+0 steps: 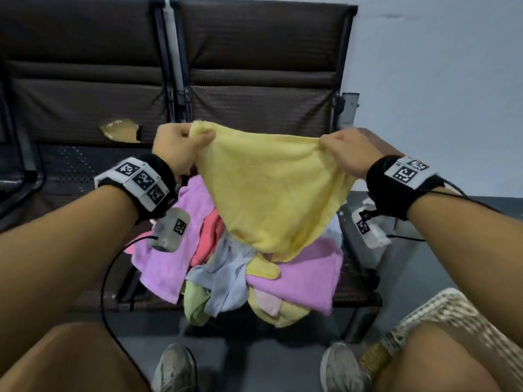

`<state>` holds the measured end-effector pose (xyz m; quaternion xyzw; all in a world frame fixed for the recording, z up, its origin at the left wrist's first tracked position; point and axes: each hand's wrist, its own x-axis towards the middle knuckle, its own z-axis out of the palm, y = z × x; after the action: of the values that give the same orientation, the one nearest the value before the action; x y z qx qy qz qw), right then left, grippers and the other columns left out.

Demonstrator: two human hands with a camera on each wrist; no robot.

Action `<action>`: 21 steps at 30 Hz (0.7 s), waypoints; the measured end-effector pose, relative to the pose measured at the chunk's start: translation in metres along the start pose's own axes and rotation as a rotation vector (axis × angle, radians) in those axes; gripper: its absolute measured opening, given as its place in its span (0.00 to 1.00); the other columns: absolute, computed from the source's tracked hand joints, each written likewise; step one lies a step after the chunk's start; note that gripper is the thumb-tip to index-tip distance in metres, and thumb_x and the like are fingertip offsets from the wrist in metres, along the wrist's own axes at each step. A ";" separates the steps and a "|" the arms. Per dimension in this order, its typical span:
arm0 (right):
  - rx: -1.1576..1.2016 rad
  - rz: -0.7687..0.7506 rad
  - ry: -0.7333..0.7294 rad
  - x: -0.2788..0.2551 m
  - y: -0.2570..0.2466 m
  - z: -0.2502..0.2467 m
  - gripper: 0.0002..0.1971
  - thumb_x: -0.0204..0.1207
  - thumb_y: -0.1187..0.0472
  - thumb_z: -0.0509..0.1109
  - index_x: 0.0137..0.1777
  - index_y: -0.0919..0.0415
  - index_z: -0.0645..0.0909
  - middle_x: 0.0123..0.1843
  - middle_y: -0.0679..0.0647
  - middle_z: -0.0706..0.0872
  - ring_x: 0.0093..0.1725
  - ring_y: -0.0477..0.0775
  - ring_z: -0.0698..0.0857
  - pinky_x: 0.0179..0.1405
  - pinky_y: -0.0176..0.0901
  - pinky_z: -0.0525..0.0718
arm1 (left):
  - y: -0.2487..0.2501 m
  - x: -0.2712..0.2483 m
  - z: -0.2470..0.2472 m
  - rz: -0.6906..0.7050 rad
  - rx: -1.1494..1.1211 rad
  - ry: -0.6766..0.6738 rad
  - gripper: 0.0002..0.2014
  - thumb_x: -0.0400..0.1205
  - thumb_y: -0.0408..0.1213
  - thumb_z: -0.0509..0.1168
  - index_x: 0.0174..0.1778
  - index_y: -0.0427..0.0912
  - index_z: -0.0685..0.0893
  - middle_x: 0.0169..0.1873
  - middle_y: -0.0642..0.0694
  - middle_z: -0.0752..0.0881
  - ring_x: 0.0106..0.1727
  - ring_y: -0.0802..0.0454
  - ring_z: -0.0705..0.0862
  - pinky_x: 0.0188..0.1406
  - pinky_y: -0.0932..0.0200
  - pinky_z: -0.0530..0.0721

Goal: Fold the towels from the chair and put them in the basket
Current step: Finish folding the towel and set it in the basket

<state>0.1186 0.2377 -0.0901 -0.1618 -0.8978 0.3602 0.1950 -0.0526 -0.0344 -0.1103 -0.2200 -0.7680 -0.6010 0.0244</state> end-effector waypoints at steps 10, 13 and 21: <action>0.342 0.117 0.020 -0.003 -0.051 -0.047 0.14 0.81 0.47 0.69 0.46 0.55 0.91 0.44 0.53 0.94 0.46 0.57 0.93 0.41 0.48 0.91 | 0.059 0.017 0.000 0.033 -0.162 0.155 0.17 0.79 0.50 0.71 0.40 0.36 0.89 0.35 0.45 0.85 0.35 0.54 0.82 0.36 0.57 0.80; 0.412 0.199 0.087 -0.001 -0.062 -0.048 0.15 0.79 0.49 0.71 0.49 0.63 0.89 0.45 0.58 0.94 0.44 0.59 0.93 0.47 0.55 0.92 | 0.072 0.016 0.006 0.025 -0.140 0.149 0.27 0.74 0.57 0.70 0.42 0.30 0.86 0.36 0.44 0.81 0.37 0.50 0.79 0.39 0.52 0.80; 0.587 0.355 -0.123 -0.021 -0.078 -0.002 0.10 0.86 0.60 0.63 0.54 0.66 0.83 0.41 0.58 0.83 0.42 0.57 0.83 0.42 0.47 0.83 | 0.082 -0.035 0.067 -0.084 -0.279 -0.062 0.23 0.79 0.47 0.73 0.42 0.24 0.86 0.36 0.37 0.82 0.37 0.46 0.80 0.37 0.49 0.79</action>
<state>0.1258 0.1757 -0.0384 -0.2305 -0.7237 0.6405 0.1132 0.0248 0.0321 -0.0642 -0.2075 -0.6860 -0.6952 -0.0553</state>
